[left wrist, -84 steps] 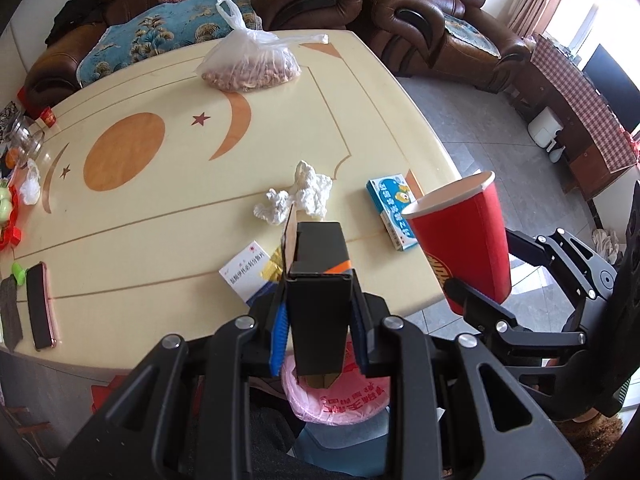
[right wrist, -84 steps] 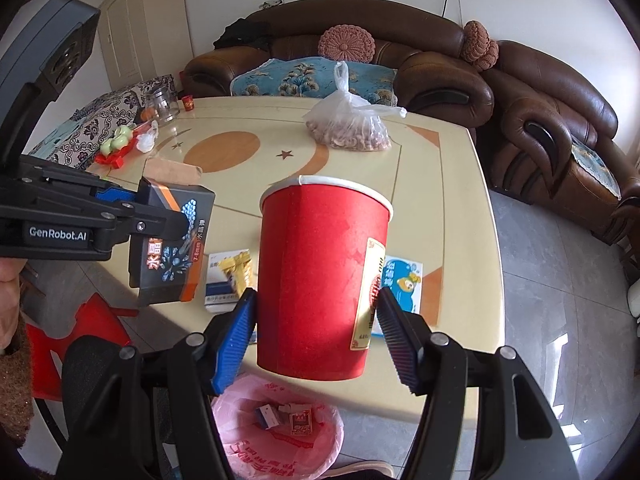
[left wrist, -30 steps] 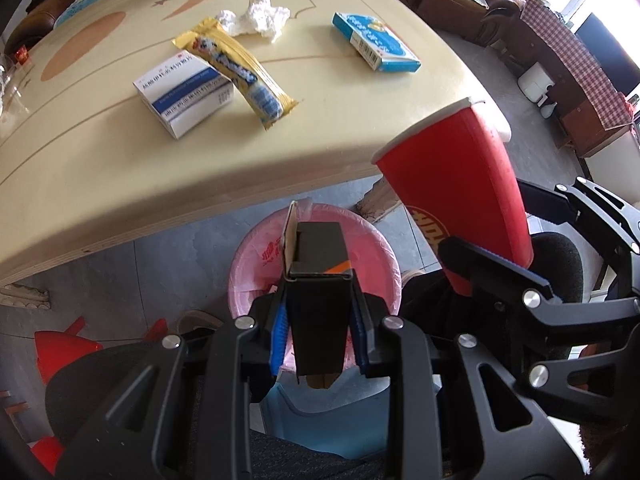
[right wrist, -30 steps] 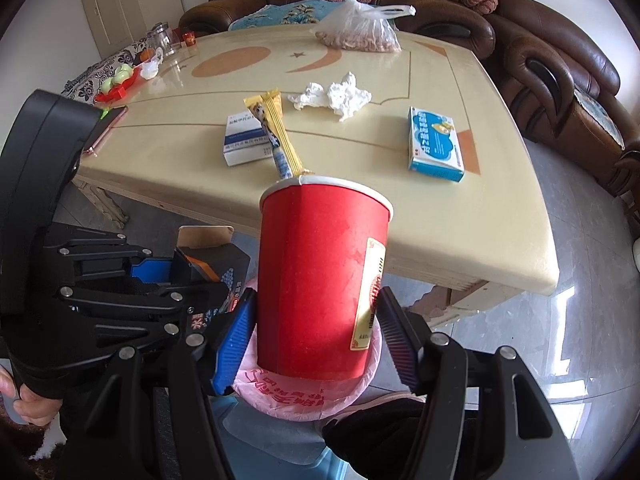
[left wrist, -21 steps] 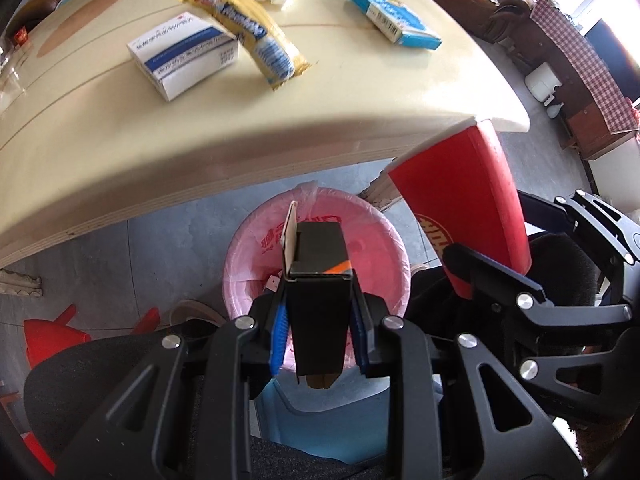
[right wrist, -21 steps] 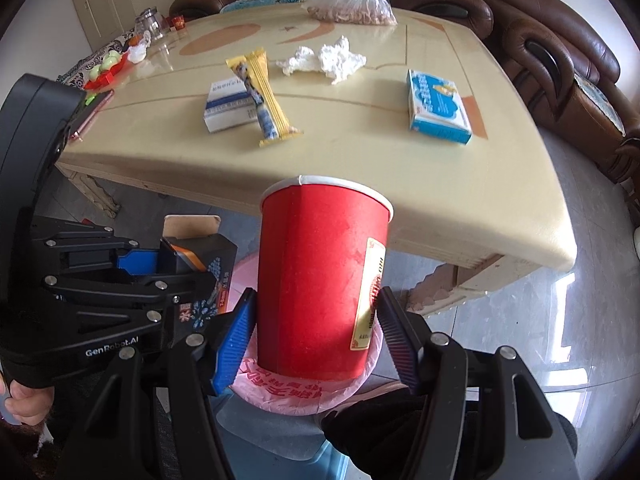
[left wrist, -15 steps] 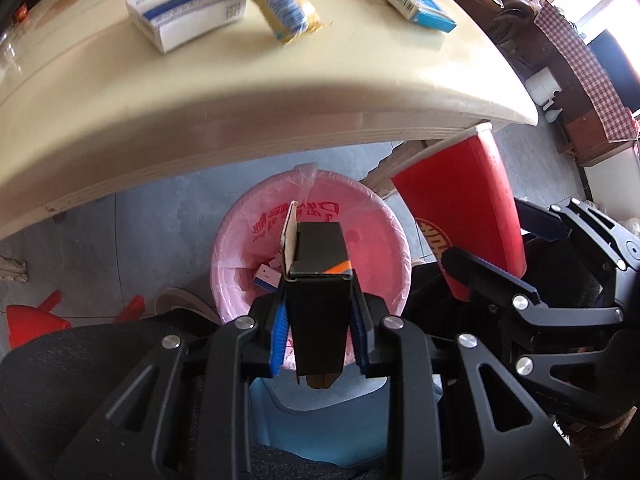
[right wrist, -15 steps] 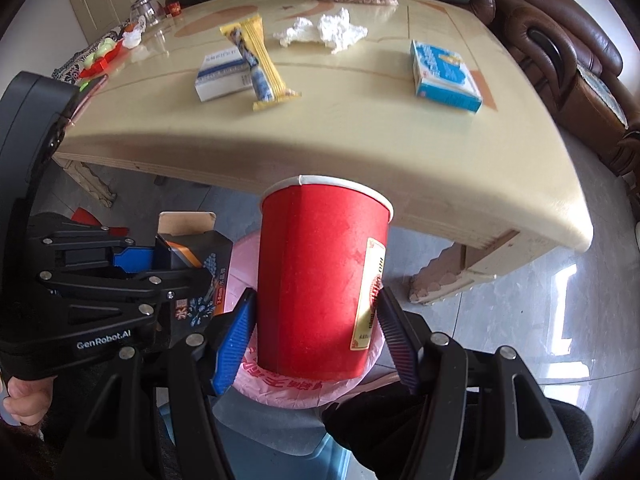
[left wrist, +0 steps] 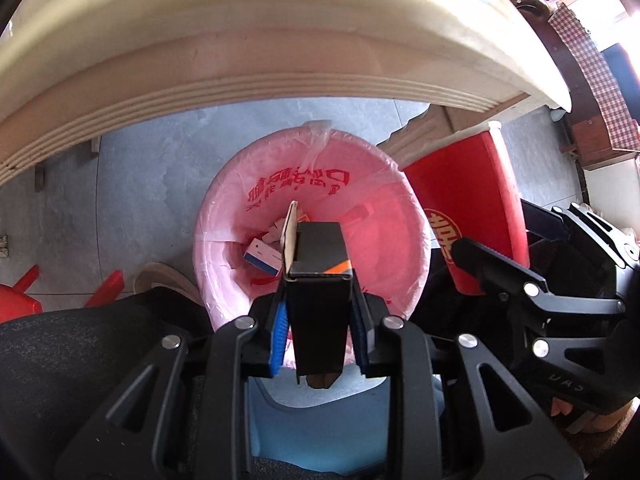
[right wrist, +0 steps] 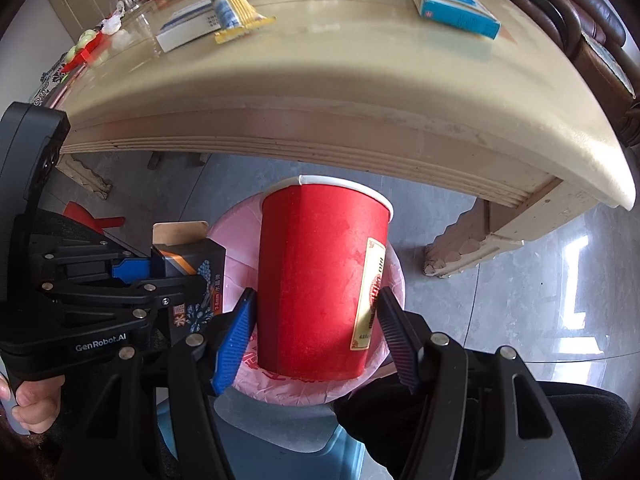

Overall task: Collect trash
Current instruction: 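Carry the black box and red cup with both tools over the pink bin, then open both tools to drop the box and cup into the bin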

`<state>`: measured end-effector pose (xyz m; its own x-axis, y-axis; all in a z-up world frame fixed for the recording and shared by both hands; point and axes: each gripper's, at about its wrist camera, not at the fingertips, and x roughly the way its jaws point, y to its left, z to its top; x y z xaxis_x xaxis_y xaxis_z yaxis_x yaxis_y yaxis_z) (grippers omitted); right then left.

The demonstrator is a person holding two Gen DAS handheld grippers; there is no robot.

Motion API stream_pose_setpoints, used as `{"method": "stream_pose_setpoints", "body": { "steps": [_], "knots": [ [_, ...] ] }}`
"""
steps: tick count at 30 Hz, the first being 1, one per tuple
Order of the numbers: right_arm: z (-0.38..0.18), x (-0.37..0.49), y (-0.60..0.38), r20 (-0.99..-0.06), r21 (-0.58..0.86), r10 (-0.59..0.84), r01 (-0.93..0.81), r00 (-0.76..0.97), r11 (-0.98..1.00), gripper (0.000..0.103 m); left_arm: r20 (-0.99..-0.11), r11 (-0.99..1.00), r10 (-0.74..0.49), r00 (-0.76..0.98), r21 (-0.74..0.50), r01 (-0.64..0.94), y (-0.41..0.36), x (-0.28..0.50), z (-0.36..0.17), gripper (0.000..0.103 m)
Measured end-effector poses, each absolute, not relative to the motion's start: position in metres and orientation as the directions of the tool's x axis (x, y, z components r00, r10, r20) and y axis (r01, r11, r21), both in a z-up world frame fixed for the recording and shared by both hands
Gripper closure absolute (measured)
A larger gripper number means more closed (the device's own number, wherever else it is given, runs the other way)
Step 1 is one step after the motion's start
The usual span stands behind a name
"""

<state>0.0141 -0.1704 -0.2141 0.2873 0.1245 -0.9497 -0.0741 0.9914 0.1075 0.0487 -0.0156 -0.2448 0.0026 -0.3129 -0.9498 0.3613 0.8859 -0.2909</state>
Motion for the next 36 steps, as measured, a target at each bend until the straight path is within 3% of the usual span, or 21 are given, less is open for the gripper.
{"method": "stream_pose_setpoints", "body": {
  "steps": [13, 26, 27, 31, 36],
  "knots": [
    [-0.262, 0.027, -0.176, -0.967, 0.131, 0.142, -0.065, 0.210, 0.989, 0.043, -0.957, 0.903, -0.275, -0.096, -0.291, 0.315, -0.021, 0.061, -0.290, 0.077],
    [-0.287, 0.031, -0.168, -0.977, 0.126, 0.140, -0.096, 0.160, 0.987, 0.042, -0.954, 0.904, -0.267, -0.133, -0.296, 0.308, -0.025, 0.068, -0.304, 0.077],
    [-0.287, 0.031, -0.167, -0.976, 0.130, 0.145, -0.098, 0.162, 0.987, 0.041, -0.957, 0.906, -0.258, -0.131, -0.287, 0.311, -0.025, 0.068, -0.304, 0.075],
    [-0.287, 0.033, -0.172, -0.975, 0.135, 0.147, -0.081, 0.167, 0.988, 0.027, -0.967, 0.921, -0.218, -0.132, -0.249, 0.299, -0.023, 0.071, -0.310, 0.050],
    [-0.289, 0.033, -0.180, -0.975, 0.139, 0.147, -0.060, 0.164, 0.988, 0.024, -0.965, 0.925, -0.228, -0.130, -0.257, 0.280, -0.019, 0.073, -0.310, 0.043]
  ]
}}
